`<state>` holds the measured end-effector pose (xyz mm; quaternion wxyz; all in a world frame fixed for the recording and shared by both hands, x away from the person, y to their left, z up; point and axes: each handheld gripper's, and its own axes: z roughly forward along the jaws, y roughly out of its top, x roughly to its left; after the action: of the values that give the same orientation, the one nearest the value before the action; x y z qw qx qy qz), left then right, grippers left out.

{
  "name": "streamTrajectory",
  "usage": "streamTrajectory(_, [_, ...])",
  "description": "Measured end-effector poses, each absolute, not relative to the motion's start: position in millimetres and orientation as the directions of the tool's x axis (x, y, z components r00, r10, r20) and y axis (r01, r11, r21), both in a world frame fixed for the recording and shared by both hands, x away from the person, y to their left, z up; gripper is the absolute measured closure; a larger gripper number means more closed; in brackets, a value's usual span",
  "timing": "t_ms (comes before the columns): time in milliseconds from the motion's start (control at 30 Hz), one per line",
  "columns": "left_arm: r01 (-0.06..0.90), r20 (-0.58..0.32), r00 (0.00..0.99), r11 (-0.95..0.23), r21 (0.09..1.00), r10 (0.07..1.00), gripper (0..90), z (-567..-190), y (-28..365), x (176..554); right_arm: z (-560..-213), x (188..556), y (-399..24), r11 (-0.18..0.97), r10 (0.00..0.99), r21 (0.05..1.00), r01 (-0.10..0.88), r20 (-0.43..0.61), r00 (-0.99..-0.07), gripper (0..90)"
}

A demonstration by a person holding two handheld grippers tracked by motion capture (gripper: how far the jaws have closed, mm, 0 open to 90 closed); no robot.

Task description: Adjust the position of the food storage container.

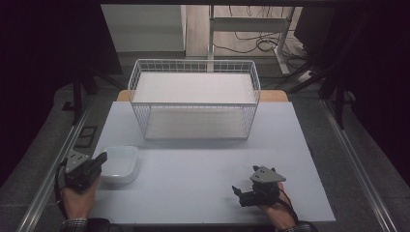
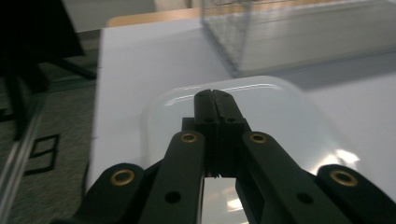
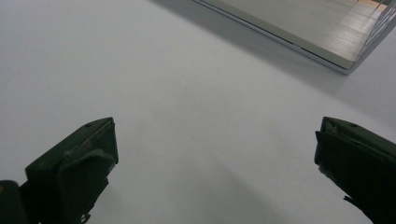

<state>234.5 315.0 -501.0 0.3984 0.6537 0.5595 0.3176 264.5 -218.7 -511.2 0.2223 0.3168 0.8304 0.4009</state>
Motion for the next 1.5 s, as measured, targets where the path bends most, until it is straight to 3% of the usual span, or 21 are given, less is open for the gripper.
streamTrajectory(367, [0.545,-0.013,0.051,-0.017,0.838,0.999,89.7,-516,338,245,-512,264,-217,0.491,0.697,0.799,0.348,-0.122,-0.706,0.0])
streamTrajectory(700, [0.59,-0.021,0.034,-0.003,0.807,0.999,89.9,-520,338,249,-513,264,-216,0.5,0.692,0.793,0.348,-0.123,-0.712,0.0])
streamTrajectory(1500, [0.632,-0.02,0.223,-0.129,0.764,0.975,89.9,-520,288,257,-514,264,-215,0.503,0.692,0.789,0.352,-0.124,-0.711,0.0])
